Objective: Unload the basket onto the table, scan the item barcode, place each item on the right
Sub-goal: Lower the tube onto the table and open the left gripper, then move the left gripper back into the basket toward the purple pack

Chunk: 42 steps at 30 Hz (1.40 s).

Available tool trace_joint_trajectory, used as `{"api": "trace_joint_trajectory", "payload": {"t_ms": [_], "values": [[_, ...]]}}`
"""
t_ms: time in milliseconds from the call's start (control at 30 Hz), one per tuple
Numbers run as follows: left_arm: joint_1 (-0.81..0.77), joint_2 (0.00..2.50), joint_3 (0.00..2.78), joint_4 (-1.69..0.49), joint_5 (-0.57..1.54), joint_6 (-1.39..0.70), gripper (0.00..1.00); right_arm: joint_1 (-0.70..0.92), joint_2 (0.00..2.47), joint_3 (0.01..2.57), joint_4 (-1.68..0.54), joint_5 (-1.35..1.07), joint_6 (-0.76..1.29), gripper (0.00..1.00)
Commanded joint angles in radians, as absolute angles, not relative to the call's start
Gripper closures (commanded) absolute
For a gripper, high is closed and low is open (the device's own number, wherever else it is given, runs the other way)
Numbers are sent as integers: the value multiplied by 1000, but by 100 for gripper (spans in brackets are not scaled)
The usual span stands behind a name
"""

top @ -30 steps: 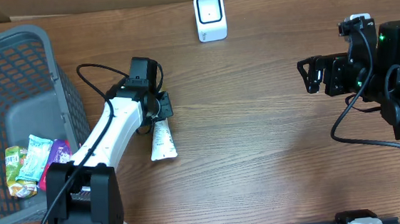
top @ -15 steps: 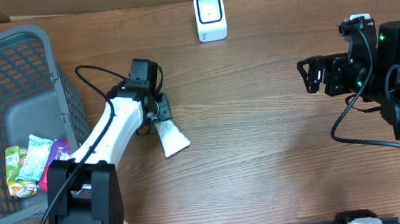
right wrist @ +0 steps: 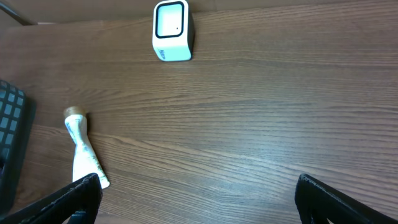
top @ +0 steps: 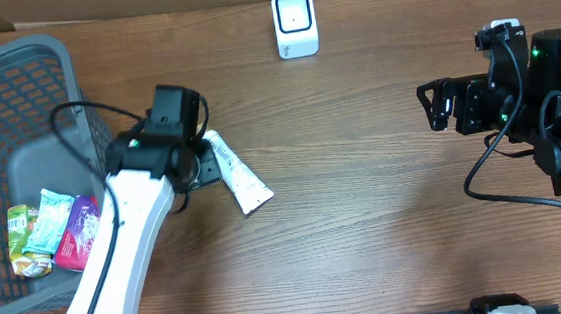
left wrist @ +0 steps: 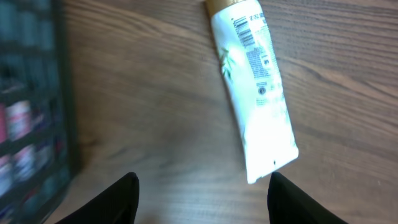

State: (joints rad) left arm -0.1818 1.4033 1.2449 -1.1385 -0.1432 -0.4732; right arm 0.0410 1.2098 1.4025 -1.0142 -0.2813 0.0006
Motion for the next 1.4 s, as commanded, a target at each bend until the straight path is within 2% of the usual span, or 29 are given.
{"api": "trace_joint_trajectory", "payload": {"t_ms": [0,267,633,767,900,1200,1367], "values": [[-175,1316,1266,-1195,-196,-495,42,44,1203,1433,-1010,-278,3,0],[-149,1258,1266,-1335,-329,-529,41,44,1203,1433,-1010,-278,3,0],[101,1258,1265,-1323,-332,-513,43,44,1203,1433,-1009,-278,3,0],[148,1259,1265,-1287,-332,-446,43,44,1203,1433,-1009,-278,3,0],[149,1261,1265,-1240,-300,-382,43,44,1203,1433,-1009,-278,3,0],[146,1261,1285,-1085,-84,-181,43,44,1203,1433,-1010,-278,3,0],[146,1260,1384,-1087,-51,-157,43,44,1203,1433,-1010,-278,3,0]]}}
